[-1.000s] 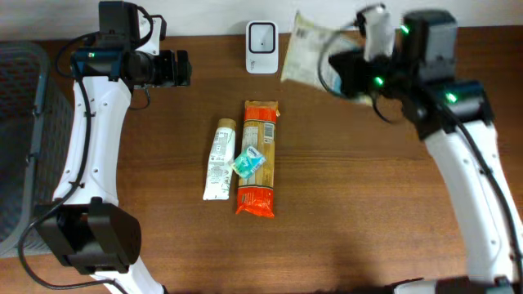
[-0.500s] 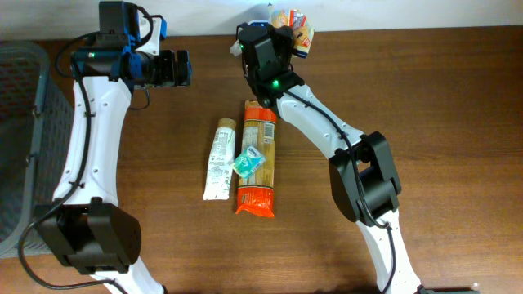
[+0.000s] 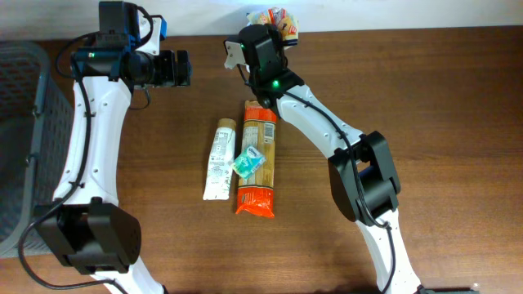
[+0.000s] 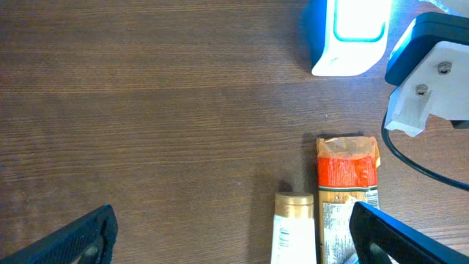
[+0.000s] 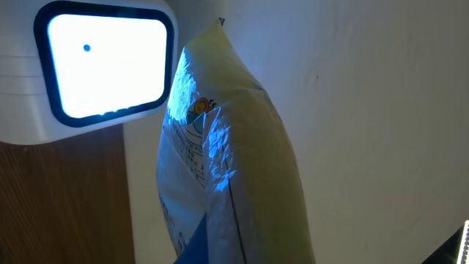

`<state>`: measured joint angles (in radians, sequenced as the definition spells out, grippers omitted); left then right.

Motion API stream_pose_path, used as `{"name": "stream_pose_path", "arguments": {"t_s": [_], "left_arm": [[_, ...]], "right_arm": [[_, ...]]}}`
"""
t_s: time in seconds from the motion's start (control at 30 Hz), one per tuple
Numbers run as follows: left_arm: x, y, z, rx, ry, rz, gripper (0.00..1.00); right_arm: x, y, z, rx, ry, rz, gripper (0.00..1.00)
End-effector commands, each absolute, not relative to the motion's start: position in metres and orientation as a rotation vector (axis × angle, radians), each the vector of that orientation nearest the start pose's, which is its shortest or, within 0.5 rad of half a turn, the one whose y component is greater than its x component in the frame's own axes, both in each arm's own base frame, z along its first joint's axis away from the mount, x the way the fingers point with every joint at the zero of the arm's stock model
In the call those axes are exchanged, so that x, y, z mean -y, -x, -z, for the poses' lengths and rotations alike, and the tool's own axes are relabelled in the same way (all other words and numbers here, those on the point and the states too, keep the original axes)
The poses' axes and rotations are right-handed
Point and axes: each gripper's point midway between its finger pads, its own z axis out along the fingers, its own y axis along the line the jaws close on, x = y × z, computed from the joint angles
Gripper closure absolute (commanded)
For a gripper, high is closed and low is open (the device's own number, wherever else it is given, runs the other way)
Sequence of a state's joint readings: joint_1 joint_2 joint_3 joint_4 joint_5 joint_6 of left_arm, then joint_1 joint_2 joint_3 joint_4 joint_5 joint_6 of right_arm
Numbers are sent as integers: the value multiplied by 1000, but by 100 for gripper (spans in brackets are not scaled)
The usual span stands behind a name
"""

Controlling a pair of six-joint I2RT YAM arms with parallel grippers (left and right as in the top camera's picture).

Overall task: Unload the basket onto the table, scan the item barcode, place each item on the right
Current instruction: 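Lift the snack bag with the right gripper and hold it before the scanner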

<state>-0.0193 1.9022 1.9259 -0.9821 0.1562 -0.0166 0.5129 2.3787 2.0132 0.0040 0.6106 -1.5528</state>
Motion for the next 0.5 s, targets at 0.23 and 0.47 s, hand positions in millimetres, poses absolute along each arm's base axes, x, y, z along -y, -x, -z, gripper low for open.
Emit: {"name": "stream_pose_path", "arguments": {"t_s": [0.23, 0.47], "left_arm": [[35, -489, -230, -2522, -67, 211, 1], [36, -489, -230, -2522, -68, 211, 1]], "right_arm": [[-230, -650, -179, -1409, 1366, 1305, 96], [-221, -638, -227, -1456, 1223, 1313, 96]]}}
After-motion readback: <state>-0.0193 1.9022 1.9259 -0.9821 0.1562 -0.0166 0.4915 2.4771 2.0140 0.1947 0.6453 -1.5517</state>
